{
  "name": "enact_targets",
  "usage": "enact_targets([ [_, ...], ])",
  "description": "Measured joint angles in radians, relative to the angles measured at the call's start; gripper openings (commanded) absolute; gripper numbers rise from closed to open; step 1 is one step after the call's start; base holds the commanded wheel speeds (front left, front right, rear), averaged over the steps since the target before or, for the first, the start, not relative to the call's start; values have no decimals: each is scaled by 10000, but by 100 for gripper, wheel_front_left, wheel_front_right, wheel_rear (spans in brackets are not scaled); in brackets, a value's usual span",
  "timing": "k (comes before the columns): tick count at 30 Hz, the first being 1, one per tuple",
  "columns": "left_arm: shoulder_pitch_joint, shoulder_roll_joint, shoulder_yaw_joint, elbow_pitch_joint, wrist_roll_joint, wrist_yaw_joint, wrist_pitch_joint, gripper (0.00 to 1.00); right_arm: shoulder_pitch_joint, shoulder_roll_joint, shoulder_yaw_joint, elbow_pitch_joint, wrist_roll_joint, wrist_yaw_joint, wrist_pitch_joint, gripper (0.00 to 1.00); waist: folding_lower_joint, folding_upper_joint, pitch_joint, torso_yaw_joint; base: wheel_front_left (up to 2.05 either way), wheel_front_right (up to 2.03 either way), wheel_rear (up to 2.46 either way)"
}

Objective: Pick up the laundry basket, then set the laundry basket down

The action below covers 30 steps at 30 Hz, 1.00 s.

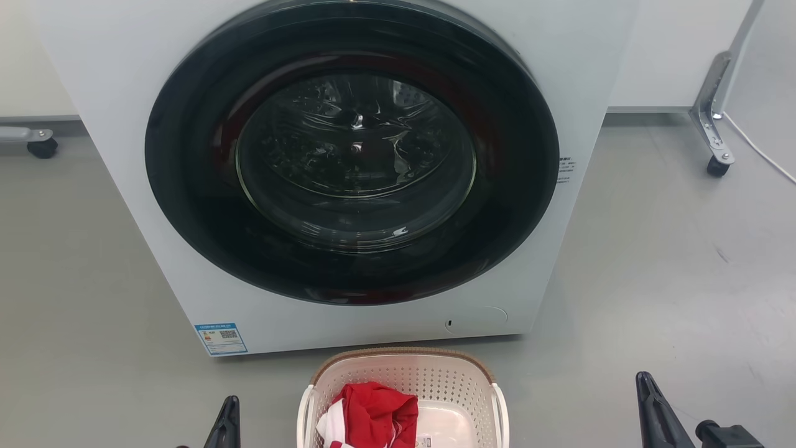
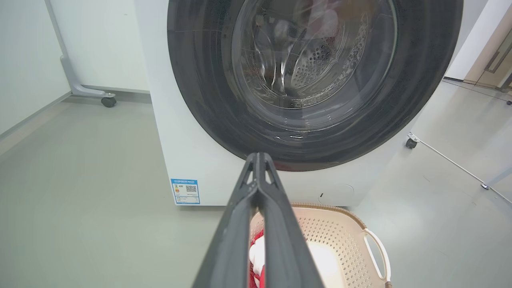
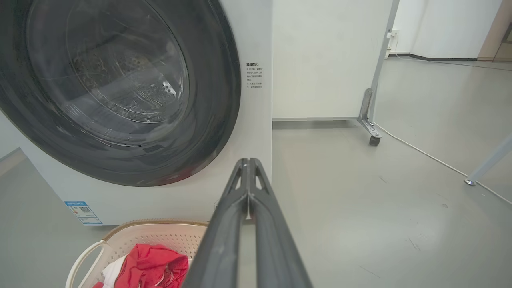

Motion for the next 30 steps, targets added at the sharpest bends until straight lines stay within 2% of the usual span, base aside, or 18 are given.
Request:
enact_targets([
  [30, -548, -332, 1001, 594, -3804, -665, 1012, 0, -464, 435, -1149, 489, 4253, 725, 1223, 0, 0, 0, 94, 1, 0, 0, 0],
])
